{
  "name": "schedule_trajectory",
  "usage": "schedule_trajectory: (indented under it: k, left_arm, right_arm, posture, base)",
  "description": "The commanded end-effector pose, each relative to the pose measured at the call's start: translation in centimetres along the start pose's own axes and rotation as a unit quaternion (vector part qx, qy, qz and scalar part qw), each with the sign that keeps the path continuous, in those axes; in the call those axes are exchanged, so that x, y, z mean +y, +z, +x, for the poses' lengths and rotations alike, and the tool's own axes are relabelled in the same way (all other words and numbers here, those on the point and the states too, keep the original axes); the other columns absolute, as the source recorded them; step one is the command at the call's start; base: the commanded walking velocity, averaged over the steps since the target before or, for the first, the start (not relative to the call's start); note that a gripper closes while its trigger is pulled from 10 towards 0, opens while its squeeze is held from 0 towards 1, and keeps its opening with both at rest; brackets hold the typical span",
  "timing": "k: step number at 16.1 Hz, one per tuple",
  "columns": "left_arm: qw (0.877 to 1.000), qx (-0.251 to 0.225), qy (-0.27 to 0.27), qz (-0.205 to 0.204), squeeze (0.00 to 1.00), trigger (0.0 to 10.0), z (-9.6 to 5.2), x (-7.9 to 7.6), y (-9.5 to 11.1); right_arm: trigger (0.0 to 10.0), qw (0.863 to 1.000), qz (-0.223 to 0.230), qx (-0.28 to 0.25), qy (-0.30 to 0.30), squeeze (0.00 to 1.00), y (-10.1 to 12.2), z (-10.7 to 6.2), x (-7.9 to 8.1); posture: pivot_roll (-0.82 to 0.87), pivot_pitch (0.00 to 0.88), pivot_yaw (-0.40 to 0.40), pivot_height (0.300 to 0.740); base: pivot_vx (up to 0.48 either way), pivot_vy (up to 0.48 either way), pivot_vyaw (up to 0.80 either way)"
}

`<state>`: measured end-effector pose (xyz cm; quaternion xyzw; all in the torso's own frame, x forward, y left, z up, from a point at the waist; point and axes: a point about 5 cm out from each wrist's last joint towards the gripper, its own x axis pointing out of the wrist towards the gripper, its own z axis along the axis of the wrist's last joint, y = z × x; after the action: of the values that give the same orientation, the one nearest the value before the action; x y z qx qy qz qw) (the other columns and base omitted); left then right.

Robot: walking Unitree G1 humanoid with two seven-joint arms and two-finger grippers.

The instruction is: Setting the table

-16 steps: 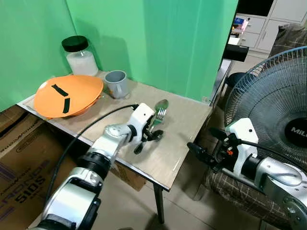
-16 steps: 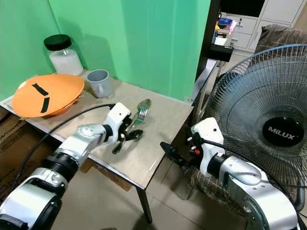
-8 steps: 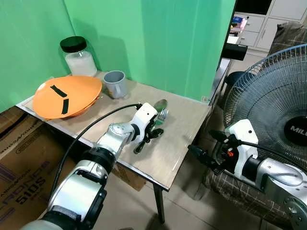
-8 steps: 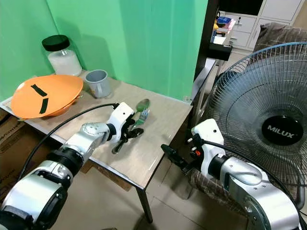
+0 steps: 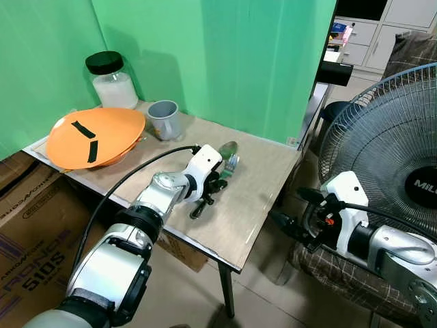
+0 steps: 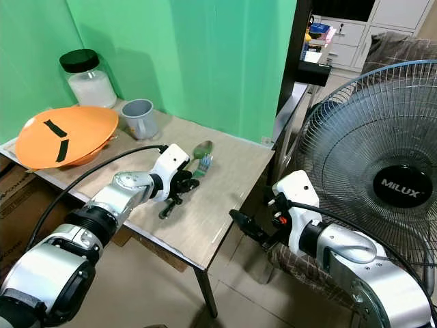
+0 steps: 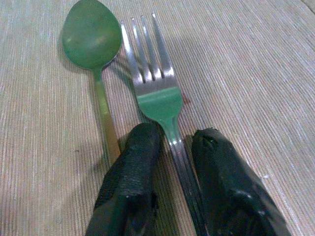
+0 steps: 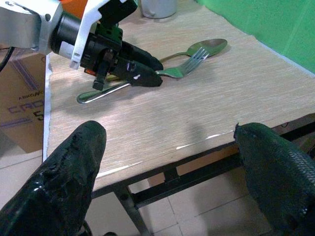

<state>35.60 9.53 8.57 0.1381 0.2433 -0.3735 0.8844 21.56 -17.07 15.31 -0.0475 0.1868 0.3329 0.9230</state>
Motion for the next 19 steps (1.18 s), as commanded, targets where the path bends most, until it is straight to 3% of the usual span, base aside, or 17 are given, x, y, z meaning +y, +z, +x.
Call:
schedule_trajectory:
  k: [1,8,13,16,18,19]
  left_arm:
    - [1.0,0.003,-0.003,0.0,0.0,0.0,-0.1,0.2,0.2]
    - [1.0,0.011,-0.021,-0.002,0.0,0.0,-0.2,0.3,0.3]
    - [1.0,-0.011,-0.011,-0.003,0.0,0.0,-0.7,1.1,1.1]
    - [0.997,-0.073,-0.019,-0.008,0.0,0.0,-1.9,1.8,3.0]
    - [0.99,-0.133,-0.038,-0.017,0.0,0.0,-3.1,1.5,4.5]
    - [0.981,-0.182,-0.061,-0.022,0.0,0.0,-4.1,0.8,5.5]
  right_arm:
    - [10.0,1.0,-0.007,-0.003,0.002,0.0,0.4,-0.1,-0.1]
    - [10.0,1.0,-0.007,0.002,-0.006,0.0,0.1,0.1,-0.2]
    - [10.0,1.0,-0.01,-0.003,-0.012,0.0,0.3,0.3,-0.4]
    - [10.0,0.999,-0.012,-0.018,-0.032,0.0,0.7,0.4,-0.7]
    - [10.0,0.998,0.0,-0.038,-0.053,0.0,1.1,0.5,-0.9]
    - [10.0,0.997,0.005,-0.049,-0.065,0.0,1.2,0.7,-0.9]
  posture:
    - [-0.09,0.0,0.092,0.74]
    - [-0.08,0.0,0.091,0.74]
    - [-0.08,0.0,0.089,0.74]
    - [-0.07,0.0,0.094,0.74]
    - [-0.07,0.0,0.095,0.74]
    - [-0.06,0.0,0.095,0.74]
  base:
    - [0.0,0.0,0.0]
    - [0.0,0.0,0.0]
    - [0.0,0.0,0.0]
    - [0.0,0.0,0.0]
    - [0.0,0.0,0.0]
    - [0.0,0.0,0.0]
